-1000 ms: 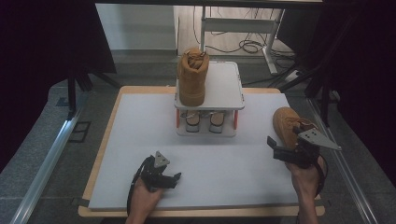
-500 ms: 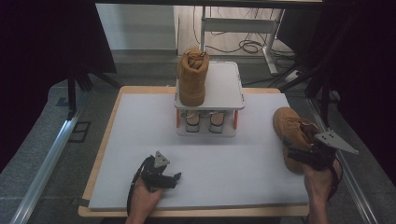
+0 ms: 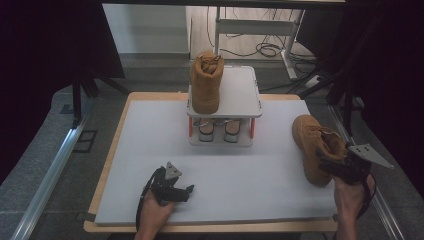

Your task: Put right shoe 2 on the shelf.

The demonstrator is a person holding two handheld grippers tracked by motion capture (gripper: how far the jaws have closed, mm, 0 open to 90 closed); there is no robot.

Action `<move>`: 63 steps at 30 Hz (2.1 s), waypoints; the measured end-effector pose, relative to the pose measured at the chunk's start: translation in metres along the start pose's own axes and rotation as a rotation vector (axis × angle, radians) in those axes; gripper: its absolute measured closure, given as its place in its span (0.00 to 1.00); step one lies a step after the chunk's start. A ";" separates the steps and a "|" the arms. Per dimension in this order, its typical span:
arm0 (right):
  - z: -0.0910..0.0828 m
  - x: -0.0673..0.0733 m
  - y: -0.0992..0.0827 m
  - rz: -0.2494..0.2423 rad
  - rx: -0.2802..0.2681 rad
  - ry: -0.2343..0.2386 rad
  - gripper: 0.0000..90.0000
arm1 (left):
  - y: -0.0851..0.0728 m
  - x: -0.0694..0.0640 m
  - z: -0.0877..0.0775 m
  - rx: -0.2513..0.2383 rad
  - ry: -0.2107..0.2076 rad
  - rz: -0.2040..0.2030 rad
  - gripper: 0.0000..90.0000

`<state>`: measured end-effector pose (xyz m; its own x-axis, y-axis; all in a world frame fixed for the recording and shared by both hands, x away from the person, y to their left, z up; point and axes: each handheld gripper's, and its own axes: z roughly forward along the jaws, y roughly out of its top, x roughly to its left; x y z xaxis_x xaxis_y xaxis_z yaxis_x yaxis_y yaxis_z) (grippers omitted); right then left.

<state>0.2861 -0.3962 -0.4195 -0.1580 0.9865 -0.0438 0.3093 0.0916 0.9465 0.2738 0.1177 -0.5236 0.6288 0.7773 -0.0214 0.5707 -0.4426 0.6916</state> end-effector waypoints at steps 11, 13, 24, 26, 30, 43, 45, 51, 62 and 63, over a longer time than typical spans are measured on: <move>0.011 -0.010 -0.017 0.012 0.028 -0.019 0.00 | 0.000 0.000 0.000 -0.001 0.000 0.000 0.15; 0.014 -0.011 -0.020 0.015 0.030 -0.023 0.00 | 0.000 0.000 0.000 -0.001 0.000 0.000 0.15; 0.027 -0.012 -0.035 0.061 0.009 -0.007 0.00 | 0.000 0.000 0.000 -0.001 0.000 0.000 0.15; 0.030 -0.011 -0.038 0.061 0.014 -0.008 0.00 | 0.000 0.000 0.000 -0.001 0.000 0.000 0.15; 0.034 -0.011 -0.041 0.091 0.012 -0.004 0.00 | 0.000 0.000 0.000 -0.001 0.000 0.000 0.15; 0.043 -0.014 -0.049 0.117 0.003 -0.001 0.00 | 0.000 0.000 0.000 -0.001 0.000 -0.001 0.15; 0.043 -0.013 -0.049 0.105 -0.005 -0.007 0.01 | 0.000 0.000 0.000 -0.001 0.000 0.000 0.15; 0.042 -0.010 -0.049 0.078 -0.016 -0.037 0.12 | 0.000 0.000 0.000 -0.001 0.000 -0.001 0.15; 0.036 -0.007 -0.049 0.068 -0.021 -0.032 0.46 | 0.000 0.000 0.000 -0.001 0.000 0.000 0.15; 0.036 -0.006 -0.049 0.062 -0.023 -0.036 0.48 | 0.000 0.000 0.000 -0.001 0.000 0.000 0.15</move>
<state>0.3056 -0.4014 -0.4775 -0.1052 0.9944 0.0044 0.2959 0.0271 0.9548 0.2738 0.1177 -0.5236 0.6287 0.7773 -0.0215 0.5706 -0.4423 0.6920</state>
